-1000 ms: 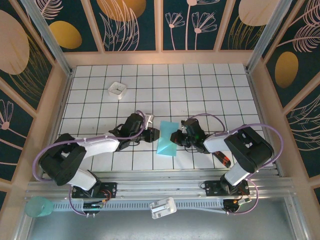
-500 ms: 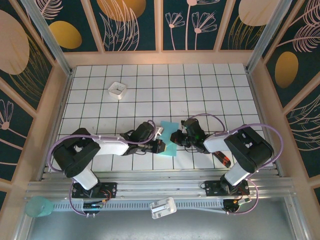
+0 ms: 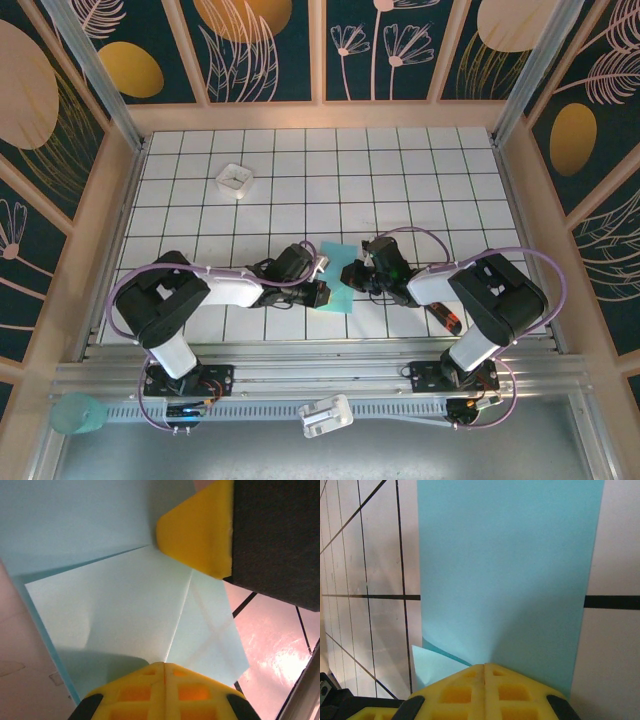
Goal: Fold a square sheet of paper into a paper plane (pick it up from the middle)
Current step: Fold the triangle a second time at the center of the table.
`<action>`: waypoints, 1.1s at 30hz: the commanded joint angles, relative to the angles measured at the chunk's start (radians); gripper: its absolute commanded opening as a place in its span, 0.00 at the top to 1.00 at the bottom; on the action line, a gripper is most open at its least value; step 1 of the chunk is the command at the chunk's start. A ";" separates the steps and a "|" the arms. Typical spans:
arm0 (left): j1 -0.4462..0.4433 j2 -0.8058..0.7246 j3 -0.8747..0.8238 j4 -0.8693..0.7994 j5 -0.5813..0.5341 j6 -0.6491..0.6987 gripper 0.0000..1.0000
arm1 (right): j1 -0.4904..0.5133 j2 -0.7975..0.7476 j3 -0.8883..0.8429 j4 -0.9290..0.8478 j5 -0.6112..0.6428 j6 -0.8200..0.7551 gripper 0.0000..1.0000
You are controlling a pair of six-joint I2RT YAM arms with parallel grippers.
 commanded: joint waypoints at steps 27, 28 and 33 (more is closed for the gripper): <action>0.000 -0.044 -0.067 -0.194 0.036 0.106 1.00 | -0.014 0.061 0.006 -0.207 0.094 -0.045 1.00; -0.001 -0.047 -0.070 -0.200 0.035 0.106 1.00 | -0.014 0.062 0.008 -0.208 0.094 -0.044 1.00; -0.001 -0.060 -0.103 -0.197 0.042 0.092 1.00 | -0.014 0.062 0.006 -0.210 0.097 -0.042 1.00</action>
